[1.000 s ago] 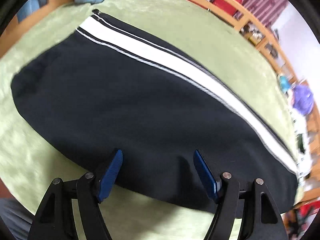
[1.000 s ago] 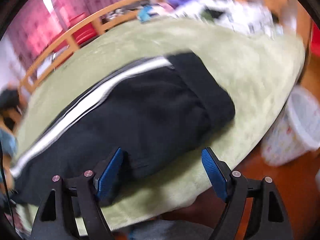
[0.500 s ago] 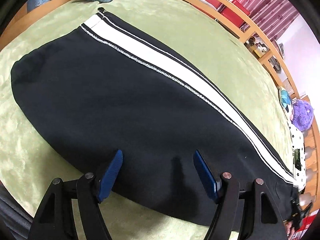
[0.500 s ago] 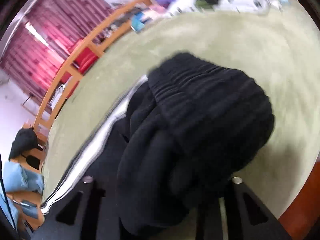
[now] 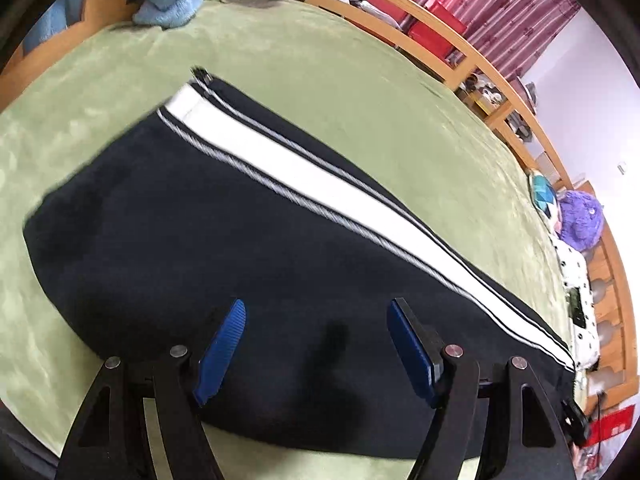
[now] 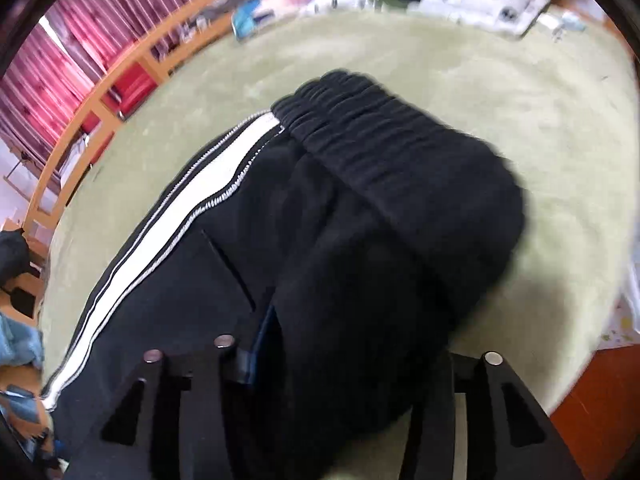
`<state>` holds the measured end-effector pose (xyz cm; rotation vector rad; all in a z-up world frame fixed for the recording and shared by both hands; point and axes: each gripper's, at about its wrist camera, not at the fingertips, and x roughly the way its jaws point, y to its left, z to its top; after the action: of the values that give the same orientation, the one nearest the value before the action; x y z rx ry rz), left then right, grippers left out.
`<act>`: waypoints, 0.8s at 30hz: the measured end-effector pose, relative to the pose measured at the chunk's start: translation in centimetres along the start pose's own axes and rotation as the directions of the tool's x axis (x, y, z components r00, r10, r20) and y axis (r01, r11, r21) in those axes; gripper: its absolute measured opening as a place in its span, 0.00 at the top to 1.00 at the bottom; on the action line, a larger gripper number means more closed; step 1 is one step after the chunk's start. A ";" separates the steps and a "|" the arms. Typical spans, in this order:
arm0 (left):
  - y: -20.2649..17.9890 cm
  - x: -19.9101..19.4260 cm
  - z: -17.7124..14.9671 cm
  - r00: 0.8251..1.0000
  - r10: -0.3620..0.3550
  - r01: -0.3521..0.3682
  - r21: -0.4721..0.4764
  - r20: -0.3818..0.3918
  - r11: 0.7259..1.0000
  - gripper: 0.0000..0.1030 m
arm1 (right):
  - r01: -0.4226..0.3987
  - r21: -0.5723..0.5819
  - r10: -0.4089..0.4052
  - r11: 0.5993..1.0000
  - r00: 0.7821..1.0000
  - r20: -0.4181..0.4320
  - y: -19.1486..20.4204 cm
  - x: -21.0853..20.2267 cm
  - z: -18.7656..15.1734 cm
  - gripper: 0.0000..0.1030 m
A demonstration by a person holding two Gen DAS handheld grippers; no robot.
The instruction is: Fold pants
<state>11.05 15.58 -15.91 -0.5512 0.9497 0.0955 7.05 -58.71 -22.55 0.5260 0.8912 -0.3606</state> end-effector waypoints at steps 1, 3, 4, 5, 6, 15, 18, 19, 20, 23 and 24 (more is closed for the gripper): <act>0.1 0.0 0.6 1.000 0.004 -0.004 0.001 0.009 1.000 0.30 | 0.032 -0.009 -0.032 0.999 0.999 0.023 0.3 -1.2 -0.5 0.51; 1.0 -0.1 2.6 0.999 0.026 -0.026 0.001 0.038 1.000 0.30 | 0.070 -0.024 -0.069 0.997 0.996 0.057 1.3 -3.0 -1.1 0.50; 1.4 -0.1 3.5 0.998 0.041 -0.042 0.003 0.053 0.999 0.30 | 0.083 -0.044 -0.080 0.996 0.994 0.072 2.1 -4.0 -1.5 0.48; 1.7 0.0 4.2 0.996 0.057 -0.057 0.006 0.067 0.998 0.30 | 0.089 -0.065 -0.083 0.994 0.993 0.088 2.8 -5.0 -2.1 0.48; 2.2 0.1 5.4 0.993 0.079 -0.080 0.012 0.083 0.997 0.30 | 0.095 -0.096 -0.084 0.991 0.990 0.114 3.9 -6.2 -2.7 0.48; 5.3 2.7 12.7 0.988 0.120 -0.125 0.044 0.099 0.991 0.44 | -0.008 -0.185 0.047 0.983 0.977 0.210 14.8 -9.4 -6.7 0.42; 6.1 4.3 13.6 0.991 0.123 -0.125 0.051 0.047 0.991 0.55 | -0.070 -0.196 0.110 0.978 0.973 0.201 18.4 -8.9 -7.0 0.42; 6.1 5.2 13.7 0.991 0.132 -0.133 0.061 0.014 0.989 0.63 | -0.091 -0.200 0.132 0.976 0.971 0.199 19.5 -8.7 -7.0 0.42; 6.3 5.9 14.1 0.988 0.155 -0.154 0.071 0.001 0.985 0.70 | -0.110 -0.212 0.152 0.971 0.969 0.195 20.6 -8.4 -6.9 0.42; 6.9 5.7 14.6 0.994 0.105 -0.106 0.060 0.012 0.993 0.79 | -0.097 -0.266 0.152 0.959 0.969 0.194 22.9 -8.3 -7.2 0.42; 7.0 4.7 14.9 0.997 0.074 -0.075 0.045 0.032 0.996 0.80 | -0.070 -0.293 0.131 0.954 0.972 0.197 23.6 -8.2 -7.4 0.42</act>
<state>22.75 28.15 -15.72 -0.4707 0.9408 0.1485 9.45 -34.53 -13.08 0.2592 0.6888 -0.1863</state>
